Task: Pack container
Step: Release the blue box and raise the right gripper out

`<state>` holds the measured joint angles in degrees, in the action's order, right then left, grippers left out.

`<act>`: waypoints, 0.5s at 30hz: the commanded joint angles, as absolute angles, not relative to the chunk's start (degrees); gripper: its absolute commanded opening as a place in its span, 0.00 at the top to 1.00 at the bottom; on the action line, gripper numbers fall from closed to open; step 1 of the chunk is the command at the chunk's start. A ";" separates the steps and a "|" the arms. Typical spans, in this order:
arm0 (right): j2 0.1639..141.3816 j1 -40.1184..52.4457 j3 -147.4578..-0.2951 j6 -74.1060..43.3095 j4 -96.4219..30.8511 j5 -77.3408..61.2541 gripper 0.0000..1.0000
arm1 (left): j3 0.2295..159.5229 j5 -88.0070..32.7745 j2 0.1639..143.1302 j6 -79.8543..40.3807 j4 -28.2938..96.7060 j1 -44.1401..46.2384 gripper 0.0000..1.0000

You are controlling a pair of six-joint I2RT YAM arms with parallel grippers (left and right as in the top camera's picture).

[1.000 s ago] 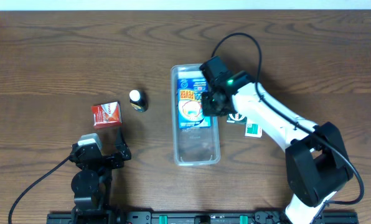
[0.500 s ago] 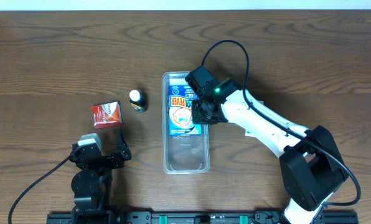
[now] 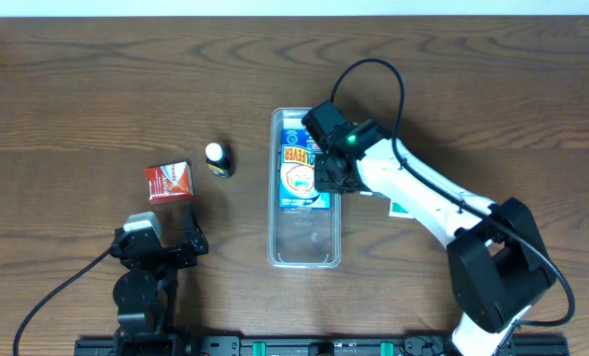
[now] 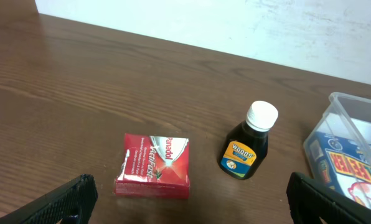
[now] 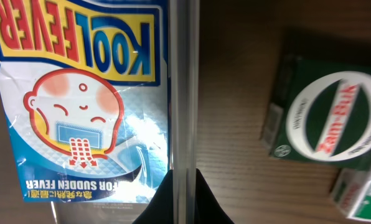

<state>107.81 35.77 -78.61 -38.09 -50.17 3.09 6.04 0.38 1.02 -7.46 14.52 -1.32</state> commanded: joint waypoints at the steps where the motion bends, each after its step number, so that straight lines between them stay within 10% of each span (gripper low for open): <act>1: 107.46 34.50 -78.63 -36.51 -50.76 6.00 0.95 | 4.60 0.60 0.99 -7.51 14.90 -1.15 0.02; 15: 101.14 33.08 -78.65 -33.47 -47.53 6.90 0.56 | 4.60 0.60 0.99 -7.51 14.90 -1.15 0.02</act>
